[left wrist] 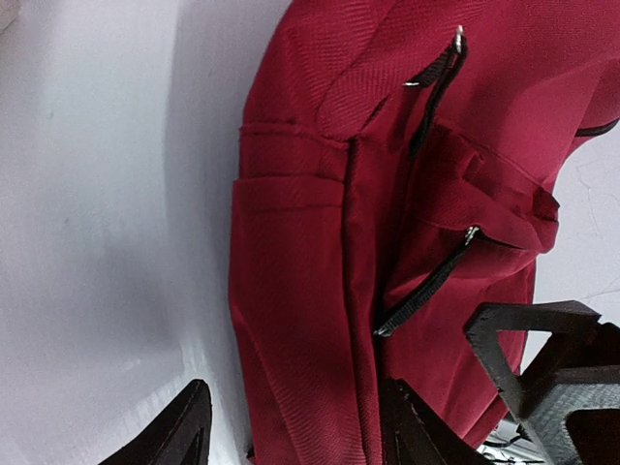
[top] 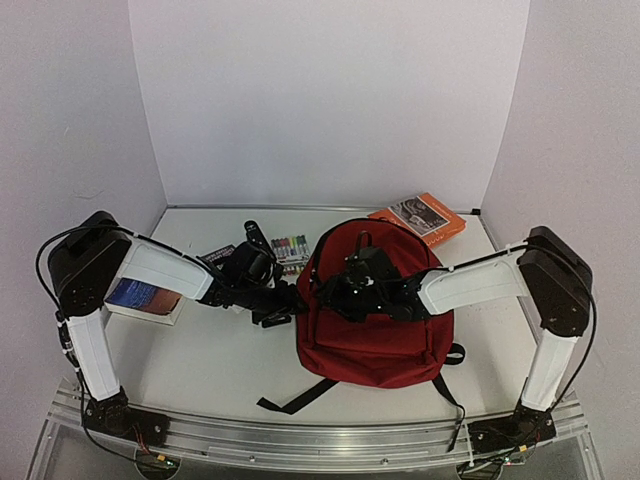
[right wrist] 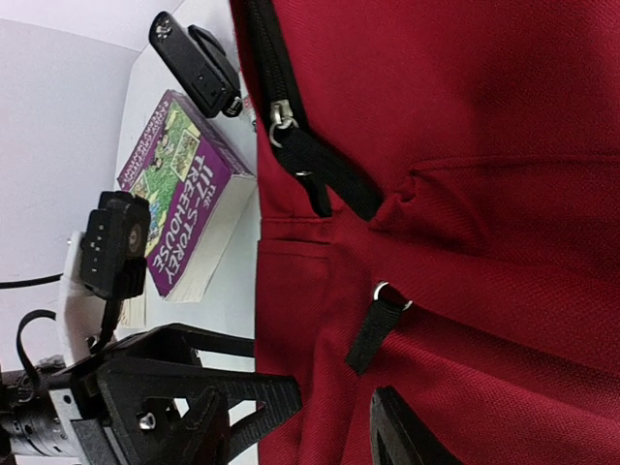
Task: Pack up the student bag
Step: Adjust the student bag at the center of the board, then unzip the student bag at the center of the board.
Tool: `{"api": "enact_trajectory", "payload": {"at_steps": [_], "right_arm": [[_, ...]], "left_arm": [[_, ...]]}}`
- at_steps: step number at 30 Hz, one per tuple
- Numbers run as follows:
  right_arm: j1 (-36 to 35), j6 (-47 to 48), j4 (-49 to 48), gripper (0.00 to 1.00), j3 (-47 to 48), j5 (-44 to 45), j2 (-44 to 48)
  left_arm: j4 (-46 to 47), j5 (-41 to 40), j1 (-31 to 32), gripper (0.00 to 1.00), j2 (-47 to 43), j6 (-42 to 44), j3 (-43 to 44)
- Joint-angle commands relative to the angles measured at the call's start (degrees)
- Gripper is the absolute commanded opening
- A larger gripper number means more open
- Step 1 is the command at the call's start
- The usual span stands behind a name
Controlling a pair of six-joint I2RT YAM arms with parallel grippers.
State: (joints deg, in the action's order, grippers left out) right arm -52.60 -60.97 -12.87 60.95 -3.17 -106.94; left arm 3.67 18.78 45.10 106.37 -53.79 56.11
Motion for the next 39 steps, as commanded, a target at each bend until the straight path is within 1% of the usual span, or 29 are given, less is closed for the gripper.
{"api": "enact_trajectory", "payload": {"at_steps": [1, 4, 8, 11, 15, 19, 20, 28, 36, 39], "right_arm": [[0.1, -2.4, -2.5, 0.48, 1.5, 3.2, -2.4], [0.1, -2.6, -2.6, 0.46, 2.5, 4.8, -3.8], [0.2, -2.7, -2.6, 0.42, 3.8, 6.2, -5.3], [0.3, -3.1, -2.5, 0.39, 4.4, 7.0, -6.5], [0.4, -3.8, -2.6, 0.35, 4.9, 7.6, -7.6], [0.5, -3.8, -2.6, 0.32, 5.9, 7.9, -8.9], [0.6, -3.8, -2.5, 0.32, 6.2, 8.0, -9.3], [0.8, -4.3, -2.6, 0.25, 7.7, 8.2, -11.0], [1.2, -4.8, -2.5, 0.13, 7.6, 8.3, -11.2], [1.4, -4.9, -2.5, 0.05, 7.1, 8.2, -11.0]], "left_arm": [[3.0, 1.8, 0.1, 0.57, 1.9, 1.0, 3.9], [3.6, 2.5, 0.1, 0.53, 2.8, 1.2, 4.1], [3.8, 2.4, 0.1, 0.42, 3.6, 1.3, 4.2], [3.9, 2.5, 0.1, 0.32, 4.1, 1.0, 4.1], [4.2, 2.6, 0.1, 0.13, 3.9, 0.7, 3.5], [4.6, 2.8, 0.1, 0.02, 3.6, 0.5, 2.9], [4.7, 2.9, 0.1, 0.00, 3.5, 0.4, 2.8], [5.5, 3.2, 0.1, 0.00, 2.8, 0.0, 1.8], [3.8, 1.7, 0.1, 0.00, 0.9, 0.6, 0.8], [3.6, 1.1, 0.1, 0.00, 0.0, 0.5, -0.2]]}}
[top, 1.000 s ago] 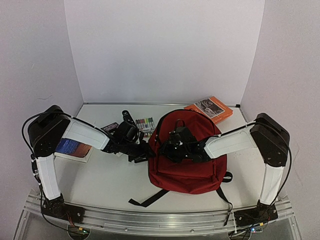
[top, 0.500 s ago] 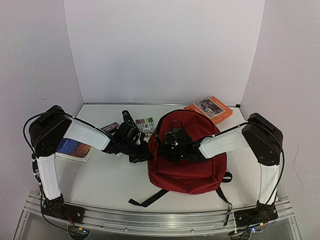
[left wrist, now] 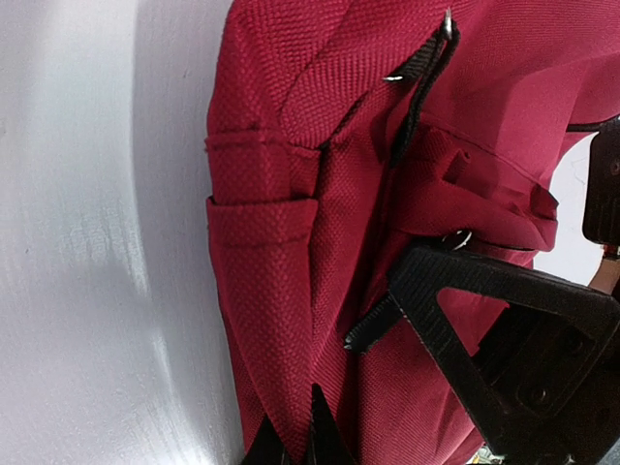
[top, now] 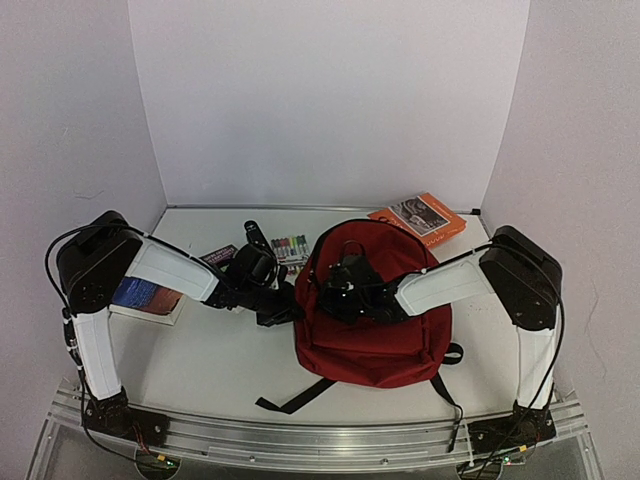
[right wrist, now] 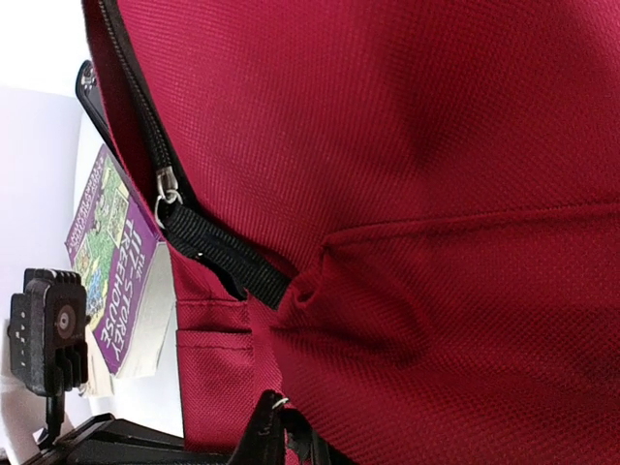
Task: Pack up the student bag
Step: Unzip the student bag at the center of the board.
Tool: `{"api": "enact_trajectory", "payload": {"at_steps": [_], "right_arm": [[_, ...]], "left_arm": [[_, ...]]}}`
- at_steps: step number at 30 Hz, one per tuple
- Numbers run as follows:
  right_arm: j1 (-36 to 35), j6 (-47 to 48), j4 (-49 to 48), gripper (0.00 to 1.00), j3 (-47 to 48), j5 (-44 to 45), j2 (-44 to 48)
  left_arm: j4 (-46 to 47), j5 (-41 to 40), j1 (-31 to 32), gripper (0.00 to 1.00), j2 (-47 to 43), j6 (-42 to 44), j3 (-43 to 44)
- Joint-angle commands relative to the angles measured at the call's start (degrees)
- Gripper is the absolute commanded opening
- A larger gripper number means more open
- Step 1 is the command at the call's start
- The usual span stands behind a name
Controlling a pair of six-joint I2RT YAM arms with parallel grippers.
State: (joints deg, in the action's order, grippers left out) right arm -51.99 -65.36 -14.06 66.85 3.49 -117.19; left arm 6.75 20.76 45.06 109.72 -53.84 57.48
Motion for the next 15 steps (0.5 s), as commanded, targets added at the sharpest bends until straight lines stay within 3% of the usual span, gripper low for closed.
{"api": "enact_trajectory", "payload": {"at_steps": [1, 15], "right_arm": [[0.8, -0.6, -1.4, 0.03, 0.9, 1.4, -0.5], [1.1, 5.9, 1.6, 0.00, -5.4, -1.2, 8.6]], "left_arm": [[0.4, -1.1, 0.1, 0.00, -3.7, 0.4, -1.9], [-3.9, -5.9, -0.8, 0.00, -7.4, 1.0, -4.3]]}}
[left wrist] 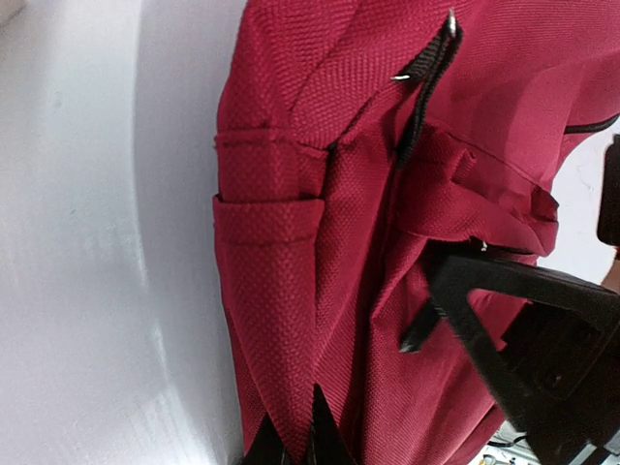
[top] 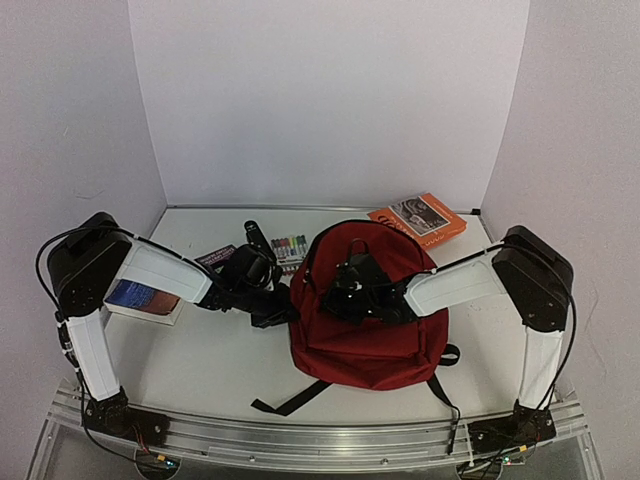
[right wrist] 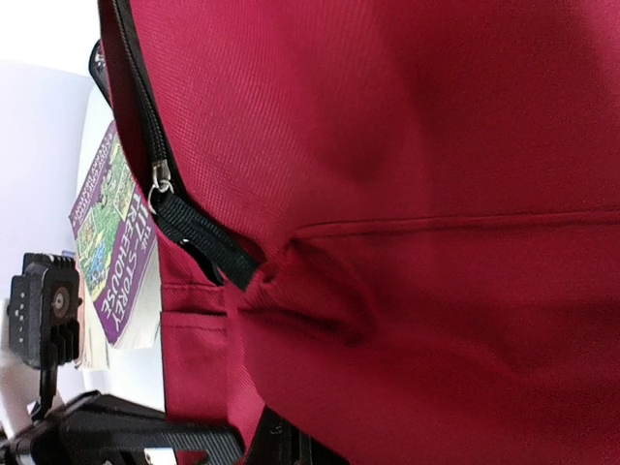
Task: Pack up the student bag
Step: Unzip the student bag at the center of the board.
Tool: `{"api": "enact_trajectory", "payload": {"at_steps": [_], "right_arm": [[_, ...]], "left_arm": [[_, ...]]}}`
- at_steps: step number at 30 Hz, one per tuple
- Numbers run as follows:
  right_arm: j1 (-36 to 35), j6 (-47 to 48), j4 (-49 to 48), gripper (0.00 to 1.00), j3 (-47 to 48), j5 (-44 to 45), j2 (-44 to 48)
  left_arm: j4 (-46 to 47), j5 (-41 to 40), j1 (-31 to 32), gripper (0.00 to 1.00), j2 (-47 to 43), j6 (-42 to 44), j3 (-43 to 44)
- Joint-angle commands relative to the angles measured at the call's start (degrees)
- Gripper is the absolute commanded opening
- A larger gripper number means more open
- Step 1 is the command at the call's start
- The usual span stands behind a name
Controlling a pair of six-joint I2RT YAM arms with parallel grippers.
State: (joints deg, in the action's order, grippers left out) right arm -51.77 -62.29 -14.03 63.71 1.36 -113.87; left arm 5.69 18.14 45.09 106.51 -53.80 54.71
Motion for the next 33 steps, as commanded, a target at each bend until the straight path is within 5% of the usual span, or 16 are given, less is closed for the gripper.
{"api": "enact_trajectory", "payload": {"at_steps": [1, 23, 33], "right_arm": [[1.0, 3.2, 2.1, 0.00, -3.1, 1.0, 6.1], [8.2, 8.4, 14.8, 0.00, -14.6, 11.0, 20.1], [9.1, 9.0, 14.6, 0.00, -16.7, 3.9, 23.2]], "left_arm": [[-3.0, -3.6, -1.2, 0.00, -4.7, 1.0, -2.0], [-10.8, -9.0, -5.7, 0.00, -18.1, 3.4, -8.3], [-11.1, -6.3, -7.3, 0.00, -20.4, 6.9, -7.5]]}}
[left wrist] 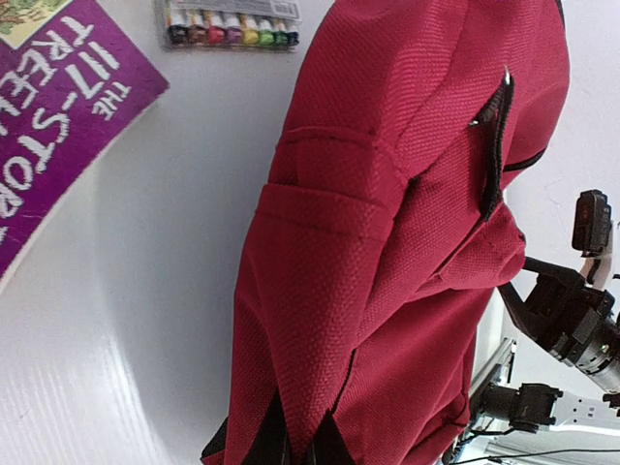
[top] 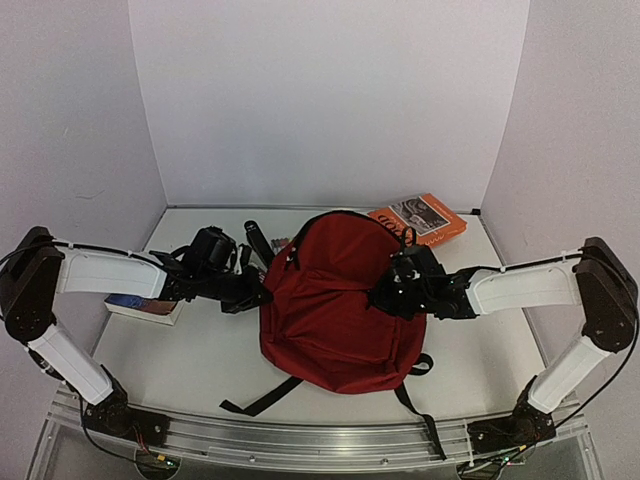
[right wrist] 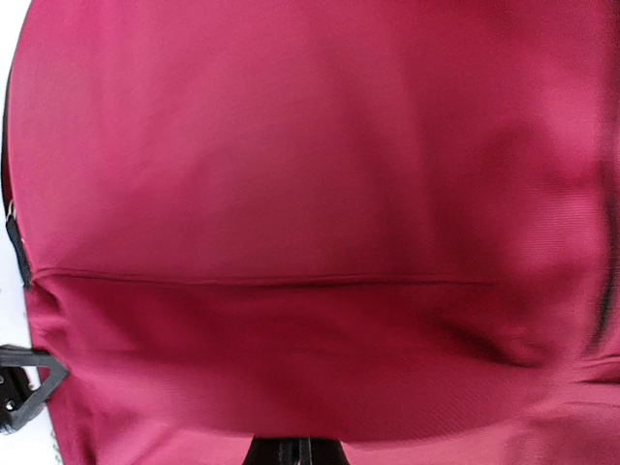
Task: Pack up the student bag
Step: Unzip the student bag at the center of the board.
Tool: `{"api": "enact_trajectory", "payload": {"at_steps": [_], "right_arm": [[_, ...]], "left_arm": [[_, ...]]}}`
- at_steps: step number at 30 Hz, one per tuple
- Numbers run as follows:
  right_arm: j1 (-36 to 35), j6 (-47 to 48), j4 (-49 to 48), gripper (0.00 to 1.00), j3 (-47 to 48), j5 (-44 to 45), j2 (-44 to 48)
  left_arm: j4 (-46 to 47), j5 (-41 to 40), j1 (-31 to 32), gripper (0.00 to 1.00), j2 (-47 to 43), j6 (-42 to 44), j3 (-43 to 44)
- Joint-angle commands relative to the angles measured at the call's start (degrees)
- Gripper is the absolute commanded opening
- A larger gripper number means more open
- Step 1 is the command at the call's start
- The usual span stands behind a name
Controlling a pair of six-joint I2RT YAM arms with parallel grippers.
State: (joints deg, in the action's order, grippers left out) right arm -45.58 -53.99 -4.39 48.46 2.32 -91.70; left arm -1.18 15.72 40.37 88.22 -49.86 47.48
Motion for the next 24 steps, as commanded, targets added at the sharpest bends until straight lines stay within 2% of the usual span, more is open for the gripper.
{"api": "enact_trajectory", "payload": {"at_steps": [1, 9, 16, 21, 23, 24], "right_arm": [[2.8, 0.8, 4.9, 0.00, -1.6, 2.5, 1.1], [2.9, -0.7, 4.9, 0.00, -4.5, 4.5, 1.9], [5.1, -4.4, 4.9, 0.00, -9.6, 7.0, 6.0], [5.1, -0.2, 5.0, 0.00, -8.9, 5.7, 8.7], [5.1, 3.5, 5.1, 0.05, -7.8, 3.5, 8.6], [5.1, 5.6, 5.1, 0.10, -7.3, 2.2, 8.6]], "left_arm": [[-4.5, -4.0, -2.6, 0.00, -1.9, 3.3, 0.1], [-6.1, -3.5, -5.2, 0.00, -1.9, 5.5, 3.4], [-6.6, 0.4, -9.0, 0.00, -3.2, 8.7, 4.2], [-6.4, 5.5, -9.0, 0.00, 0.4, 11.8, 7.3], [-6.9, 6.5, -9.0, 0.03, 1.8, 12.2, 8.8], [-6.9, 7.2, -8.9, 0.08, 2.1, 12.1, 9.4]]}}
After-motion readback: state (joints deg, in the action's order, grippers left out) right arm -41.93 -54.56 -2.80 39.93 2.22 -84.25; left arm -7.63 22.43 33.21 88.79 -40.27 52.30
